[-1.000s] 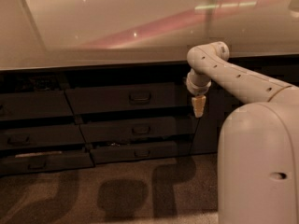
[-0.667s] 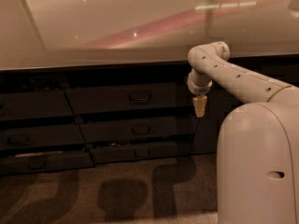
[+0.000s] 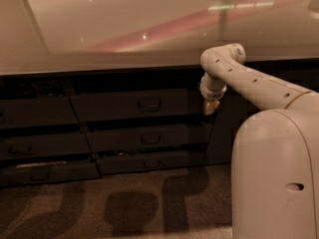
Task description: Open top drawer
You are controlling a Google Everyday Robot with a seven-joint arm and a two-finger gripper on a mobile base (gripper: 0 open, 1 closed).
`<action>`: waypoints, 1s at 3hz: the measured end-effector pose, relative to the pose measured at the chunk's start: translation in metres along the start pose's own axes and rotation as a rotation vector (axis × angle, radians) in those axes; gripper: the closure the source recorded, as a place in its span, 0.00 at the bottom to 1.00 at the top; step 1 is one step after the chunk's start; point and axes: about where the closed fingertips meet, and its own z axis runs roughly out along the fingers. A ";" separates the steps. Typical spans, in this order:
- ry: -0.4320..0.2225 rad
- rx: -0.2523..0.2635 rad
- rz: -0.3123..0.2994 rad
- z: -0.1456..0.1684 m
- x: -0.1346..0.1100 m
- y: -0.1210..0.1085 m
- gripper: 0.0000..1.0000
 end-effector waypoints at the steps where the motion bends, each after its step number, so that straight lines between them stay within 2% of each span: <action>1: 0.000 0.000 0.000 0.000 0.000 0.000 0.66; 2: 0.000 0.000 0.000 0.000 0.000 0.000 0.89; 3: 0.000 0.000 0.000 0.000 0.000 0.000 1.00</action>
Offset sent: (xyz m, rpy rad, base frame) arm 0.0000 0.0000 0.0000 0.0000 0.0000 0.0000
